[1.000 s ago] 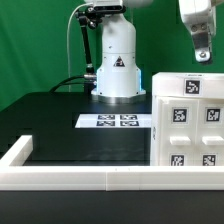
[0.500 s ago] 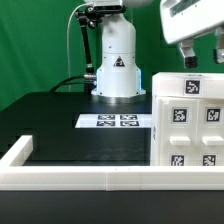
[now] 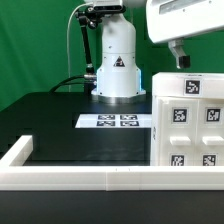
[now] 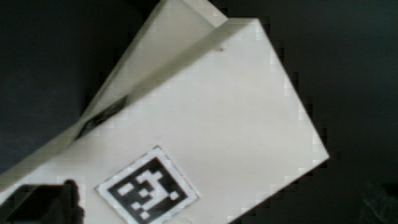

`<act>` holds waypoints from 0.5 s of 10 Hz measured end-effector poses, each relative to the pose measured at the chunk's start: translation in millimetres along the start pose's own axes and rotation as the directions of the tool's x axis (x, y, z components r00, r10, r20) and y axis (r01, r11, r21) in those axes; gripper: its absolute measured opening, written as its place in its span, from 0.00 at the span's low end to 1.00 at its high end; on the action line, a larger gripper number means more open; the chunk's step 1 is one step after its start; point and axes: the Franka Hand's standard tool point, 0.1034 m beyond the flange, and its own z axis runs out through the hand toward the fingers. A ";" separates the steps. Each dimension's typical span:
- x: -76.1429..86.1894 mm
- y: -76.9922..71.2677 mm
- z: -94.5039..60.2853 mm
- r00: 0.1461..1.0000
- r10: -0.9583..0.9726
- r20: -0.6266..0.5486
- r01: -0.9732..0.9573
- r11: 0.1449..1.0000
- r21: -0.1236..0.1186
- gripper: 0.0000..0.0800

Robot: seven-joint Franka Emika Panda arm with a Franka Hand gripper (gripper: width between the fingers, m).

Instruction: Assemble cabinet

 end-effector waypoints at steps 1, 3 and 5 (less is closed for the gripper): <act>1.0 0.9 0.3 0.997 -0.081 0.000 0.081 0.997 -0.001 1.00; 0.7 0.6 0.0 0.971 -0.240 -0.004 0.240 0.971 -0.008 1.00; -2.1 -3.4 -1.9 0.876 -0.481 -0.018 0.481 0.877 -0.022 1.00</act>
Offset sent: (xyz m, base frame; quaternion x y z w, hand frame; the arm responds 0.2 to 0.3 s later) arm -0.0072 0.0159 0.0058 -0.0019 0.0135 -0.2907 0.9567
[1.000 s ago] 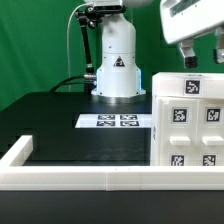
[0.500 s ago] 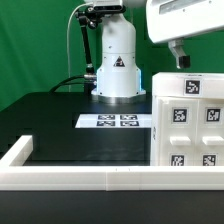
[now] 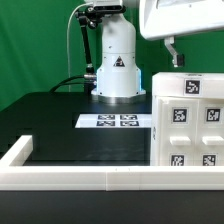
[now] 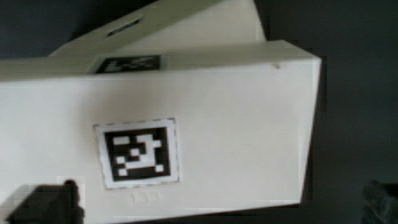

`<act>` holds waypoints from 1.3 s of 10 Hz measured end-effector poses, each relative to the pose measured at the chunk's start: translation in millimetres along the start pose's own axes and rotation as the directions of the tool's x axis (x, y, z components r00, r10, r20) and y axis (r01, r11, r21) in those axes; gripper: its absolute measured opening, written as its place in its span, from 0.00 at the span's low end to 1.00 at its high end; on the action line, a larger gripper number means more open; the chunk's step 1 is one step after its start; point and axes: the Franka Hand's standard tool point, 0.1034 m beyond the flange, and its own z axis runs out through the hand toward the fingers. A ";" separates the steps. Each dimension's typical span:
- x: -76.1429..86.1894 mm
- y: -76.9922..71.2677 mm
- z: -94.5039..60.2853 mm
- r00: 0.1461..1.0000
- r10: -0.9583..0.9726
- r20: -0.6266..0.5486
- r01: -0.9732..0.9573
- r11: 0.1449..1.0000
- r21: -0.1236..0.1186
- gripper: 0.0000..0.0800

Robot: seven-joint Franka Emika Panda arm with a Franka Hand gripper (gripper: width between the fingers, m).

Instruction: Assemble cabinet

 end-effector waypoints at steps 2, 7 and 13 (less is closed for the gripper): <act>0.8 1.3 -0.5 0.968 -0.250 0.002 0.250 0.968 -0.014 1.00; 4.4 13.4 0.6 0.756 -0.649 0.084 0.652 0.758 -0.004 1.00; -5.2 31.0 7.3 0.193 -0.969 0.151 0.974 0.208 0.091 1.00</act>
Offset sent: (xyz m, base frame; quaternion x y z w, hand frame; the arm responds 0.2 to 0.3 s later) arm 0.0070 0.0026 -0.0035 0.0359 -0.1247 -0.3366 0.9327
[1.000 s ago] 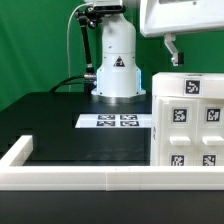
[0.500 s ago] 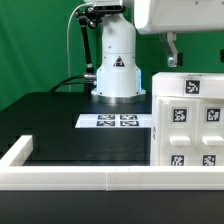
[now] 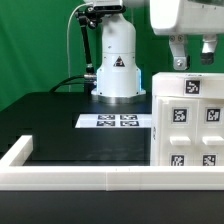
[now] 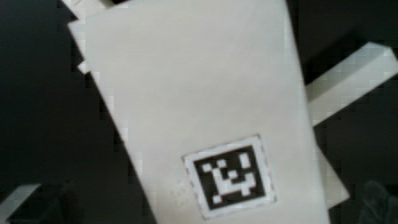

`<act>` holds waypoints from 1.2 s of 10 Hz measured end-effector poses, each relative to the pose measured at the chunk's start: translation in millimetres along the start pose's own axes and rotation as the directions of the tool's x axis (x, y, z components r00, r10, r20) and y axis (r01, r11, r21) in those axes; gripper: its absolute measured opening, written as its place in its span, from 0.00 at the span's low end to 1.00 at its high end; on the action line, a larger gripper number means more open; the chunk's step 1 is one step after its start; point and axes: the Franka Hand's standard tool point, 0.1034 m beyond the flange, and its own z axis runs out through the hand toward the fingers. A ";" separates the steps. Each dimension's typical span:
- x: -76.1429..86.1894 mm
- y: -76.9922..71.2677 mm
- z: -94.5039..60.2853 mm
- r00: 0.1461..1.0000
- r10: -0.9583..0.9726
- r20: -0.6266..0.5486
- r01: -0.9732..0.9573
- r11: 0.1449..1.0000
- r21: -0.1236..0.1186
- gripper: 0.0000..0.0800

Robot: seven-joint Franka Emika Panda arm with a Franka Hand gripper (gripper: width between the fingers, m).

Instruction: Assemble cabinet

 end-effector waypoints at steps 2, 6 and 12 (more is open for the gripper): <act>-1.8 1.2 -1.3 0.996 -0.093 0.018 0.093 0.996 -0.005 1.00; -12.3 -3.1 10.2 0.986 -0.167 0.021 0.167 0.986 -0.023 1.00; -20.4 -3.4 23.0 0.987 -0.158 0.032 0.158 0.987 -0.017 1.00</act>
Offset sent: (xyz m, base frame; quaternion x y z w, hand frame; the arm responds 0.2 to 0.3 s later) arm -0.0173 0.0063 -0.0060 -0.0057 0.0187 -0.1189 0.9927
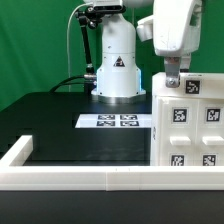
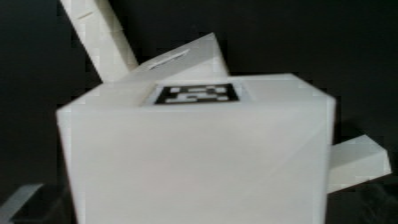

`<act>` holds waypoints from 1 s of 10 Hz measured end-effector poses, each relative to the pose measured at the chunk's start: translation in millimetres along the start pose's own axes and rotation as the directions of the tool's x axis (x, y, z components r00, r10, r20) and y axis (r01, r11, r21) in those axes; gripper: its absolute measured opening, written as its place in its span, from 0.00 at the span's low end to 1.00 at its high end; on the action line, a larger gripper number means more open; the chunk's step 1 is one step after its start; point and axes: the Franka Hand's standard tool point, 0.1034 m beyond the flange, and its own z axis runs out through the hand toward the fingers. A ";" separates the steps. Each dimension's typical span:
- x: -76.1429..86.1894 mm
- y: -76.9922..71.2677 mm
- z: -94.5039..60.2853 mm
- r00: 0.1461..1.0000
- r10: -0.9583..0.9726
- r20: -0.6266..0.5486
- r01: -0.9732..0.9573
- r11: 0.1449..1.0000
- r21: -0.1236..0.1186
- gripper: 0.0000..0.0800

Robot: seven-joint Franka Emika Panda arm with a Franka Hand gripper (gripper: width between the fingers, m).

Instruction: Assemble cabinet

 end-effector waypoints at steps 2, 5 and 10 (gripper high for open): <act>-1.2 0.7 0.0 1.000 0.008 0.000 -0.008 1.000 0.000 0.70; -2.5 1.3 0.1 0.998 0.057 0.000 -0.057 0.998 0.000 0.70; -2.5 0.3 -0.3 0.906 0.423 -0.002 -0.423 0.906 0.003 0.70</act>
Offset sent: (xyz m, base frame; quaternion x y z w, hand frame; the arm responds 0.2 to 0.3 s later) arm 0.0000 0.0000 0.0000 0.0000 0.0000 0.0650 0.9979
